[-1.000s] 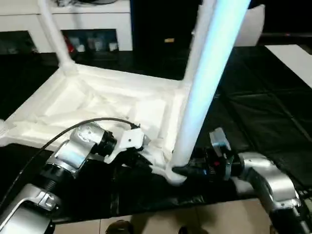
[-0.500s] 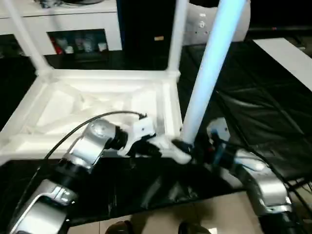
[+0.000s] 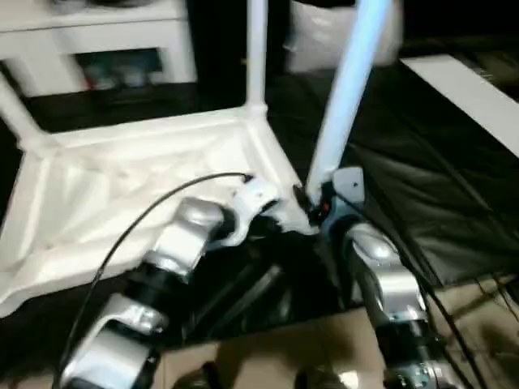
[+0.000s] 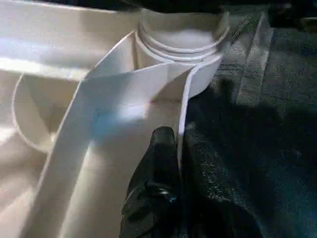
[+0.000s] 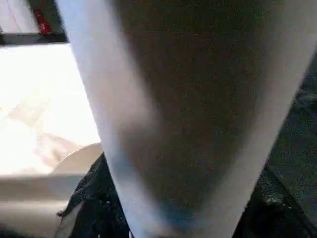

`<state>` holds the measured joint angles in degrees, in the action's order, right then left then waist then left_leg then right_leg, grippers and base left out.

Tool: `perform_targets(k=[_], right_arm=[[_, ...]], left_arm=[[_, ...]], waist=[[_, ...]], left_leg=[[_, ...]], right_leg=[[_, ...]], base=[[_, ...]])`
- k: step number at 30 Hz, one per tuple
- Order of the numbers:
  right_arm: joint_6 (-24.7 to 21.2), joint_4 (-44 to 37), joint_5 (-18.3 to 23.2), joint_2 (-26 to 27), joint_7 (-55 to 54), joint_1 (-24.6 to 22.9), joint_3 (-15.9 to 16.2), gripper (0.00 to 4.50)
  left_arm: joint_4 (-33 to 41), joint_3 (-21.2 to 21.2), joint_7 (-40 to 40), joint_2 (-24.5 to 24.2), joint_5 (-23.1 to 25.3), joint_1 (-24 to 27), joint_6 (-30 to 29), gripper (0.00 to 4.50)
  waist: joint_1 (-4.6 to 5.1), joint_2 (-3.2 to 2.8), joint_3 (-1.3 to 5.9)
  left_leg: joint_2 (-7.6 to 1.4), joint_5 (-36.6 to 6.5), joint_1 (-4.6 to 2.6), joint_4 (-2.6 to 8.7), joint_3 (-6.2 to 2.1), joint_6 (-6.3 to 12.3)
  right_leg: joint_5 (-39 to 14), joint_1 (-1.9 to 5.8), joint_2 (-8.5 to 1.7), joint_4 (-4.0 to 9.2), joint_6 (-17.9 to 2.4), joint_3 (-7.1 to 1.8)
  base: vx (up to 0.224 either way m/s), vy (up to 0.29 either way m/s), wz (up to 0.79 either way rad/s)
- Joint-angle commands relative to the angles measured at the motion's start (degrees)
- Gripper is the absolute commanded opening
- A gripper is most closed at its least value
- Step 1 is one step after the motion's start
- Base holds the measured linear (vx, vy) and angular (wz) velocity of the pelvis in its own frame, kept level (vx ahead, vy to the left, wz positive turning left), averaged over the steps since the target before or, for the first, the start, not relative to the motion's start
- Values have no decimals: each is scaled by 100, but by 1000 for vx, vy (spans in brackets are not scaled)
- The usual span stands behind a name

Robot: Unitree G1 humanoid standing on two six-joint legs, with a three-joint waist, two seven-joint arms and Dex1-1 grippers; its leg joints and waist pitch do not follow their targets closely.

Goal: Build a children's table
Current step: Rotate leg to tighten

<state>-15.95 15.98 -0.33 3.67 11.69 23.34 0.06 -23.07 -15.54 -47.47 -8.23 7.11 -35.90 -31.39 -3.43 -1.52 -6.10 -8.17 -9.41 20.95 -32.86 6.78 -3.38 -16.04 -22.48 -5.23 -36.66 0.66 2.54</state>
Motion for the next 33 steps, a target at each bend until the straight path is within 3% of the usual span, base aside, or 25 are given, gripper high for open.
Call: perform_targets(k=[1,2,3,4,5,7,8,10,11,13,16,18,20,22,25,27,29,30,32,33], right_arm=[[-168,394,159,742,212,45,771,198],[-151,429,156,761,181,73,732,198],[-97,464,174,753,208,101,673,198],[-82,463,183,745,227,100,664,198],[37,426,274,642,434,77,590,232],[191,324,376,436,701,1,514,253],[243,244,449,314,890,-57,493,269],[359,80,528,58,1195,-188,449,287],[409,-22,582,-51,1361,-264,435,300],[452,-464,755,-531,1975,-594,400,300],[506,-804,914,-1001,2563,-853,396,336],[437,-1065,1182,-1459,3140,-1093,243,356],[410,-1161,1317,-1671,3415,-1195,159,371],[343,-1246,1736,-2272,4117,-1345,-233,391],[294,-1250,1926,-2545,4382,-1369,-368,414],[139,-1196,2142,-2909,4791,-1338,-533,431],[73,-1168,2229,-3103,5005,-1320,-563,446],[45,-1151,2260,-3189,5095,-1314,-545,446],[79,-1110,2205,-3336,5249,-1311,-435,446],[110,-1081,2168,-3408,5325,-1312,-341,446]], left_arm=[[-30,-93,751,364,88,-78,29,0],[-6,-113,734,356,97,-65,34,0],[5,-137,652,307,113,-52,131,0],[8,-141,633,292,114,-48,144,0],[9,-173,451,151,116,-23,310,0],[15,-188,235,-47,104,20,431,0],[17,-199,89,-152,84,47,560,0],[39,-209,-97,-341,57,103,638,0],[56,-223,-193,-423,43,135,714,0],[144,-243,-564,-674,-68,277,926,0],[203,-298,-898,-875,-156,367,1103,0],[304,-400,-1335,-1078,-271,477,1273,0],[344,-448,-1514,-1172,-315,522,1335,0],[398,-589,-1981,-1433,-376,605,1816,0],[410,-590,-2139,-1492,-452,624,1943,0],[426,-549,-2323,-1527,-592,612,2044,0],[413,-527,-2363,-1541,-626,587,2110,0],[396,-518,-2373,-1549,-632,569,2131,0],[341,-490,-2337,-1559,-613,533,2233,0],[288,-467,-2332,-1563,-651,516,2296,0]], waist=[[62,91,145],[135,51,228],[183,0,334],[197,-17,339],[205,36,344],[180,57,359],[176,83,371],[151,88,407],[130,64,427],[128,83,461],[92,101,509],[62,93,556],[38,84,553],[-6,93,568],[-43,84,557],[-29,127,546],[-56,123,548],[-57,154,550],[-68,138,554],[-68,181,561]], left_leg=[[-359,-1355,120,583,-114,-255],[-405,-2791,-67,595,-135,-401],[-394,-2817,-91,579,-102,-333],[-406,-2692,-52,615,-98,-283],[-398,-2445,24,639,-79,-170],[-388,-2546,-27,607,-25,-66],[-377,-2474,0,591,-2,1],[-410,-2168,29,582,28,92],[-421,-1983,20,565,65,127],[-415,-1753,26,530,107,197],[-396,-1269,65,450,176,425],[-405,-843,85,395,187,529],[-423,-708,81,372,200,608],[-416,-767,42,345,219,645],[-441,-890,5,348,230,634],[-425,-1164,12,360,231,546],[-435,-1178,-10,353,233,510],[-441,-1206,-12,351,243,495],[-441,-1245,-4,347,239,461],[-438,-1235,0,345,240,447]], right_leg=[[-2487,150,-217,696,-742,-178],[-2382,73,-229,664,-791,-227],[-1629,109,-278,680,-1008,-272],[-1329,163,-276,688,-1055,-256],[-1091,239,-279,703,-1039,-223],[-1608,176,-311,793,-968,-239],[-1838,198,-344,825,-908,-253],[-1736,206,-342,807,-889,-255],[-1451,196,-333,790,-949,-259],[-1158,219,-320,759,-1093,-252],[-768,254,-313,716,-1232,-245],[-247,287,-300,643,-1324,-235],[73,288,-279,615,-1431,-224],[77,294,-271,606,-1543,-222],[-107,262,-265,617,-1595,-221],[-652,277,-264,659,-1509,-194],[-939,264,-277,683,-1413,-203],[-1061,250,-277,693,-1372,-202],[-1260,246,-289,703,-1294,-194],[-1328,246,-284,709,-1238,-187]], base=[[55,42,-40],[0,0,0],[0,0,0],[0,0,0],[0,0,0],[0,0,0],[0,0,0],[0,0,0],[0,0,0],[0,0,0],[0,0,0],[0,0,0],[0,0,0],[0,0,0],[0,0,0],[0,0,0],[0,0,0],[0,0,0],[0,0,0],[0,0,0]])
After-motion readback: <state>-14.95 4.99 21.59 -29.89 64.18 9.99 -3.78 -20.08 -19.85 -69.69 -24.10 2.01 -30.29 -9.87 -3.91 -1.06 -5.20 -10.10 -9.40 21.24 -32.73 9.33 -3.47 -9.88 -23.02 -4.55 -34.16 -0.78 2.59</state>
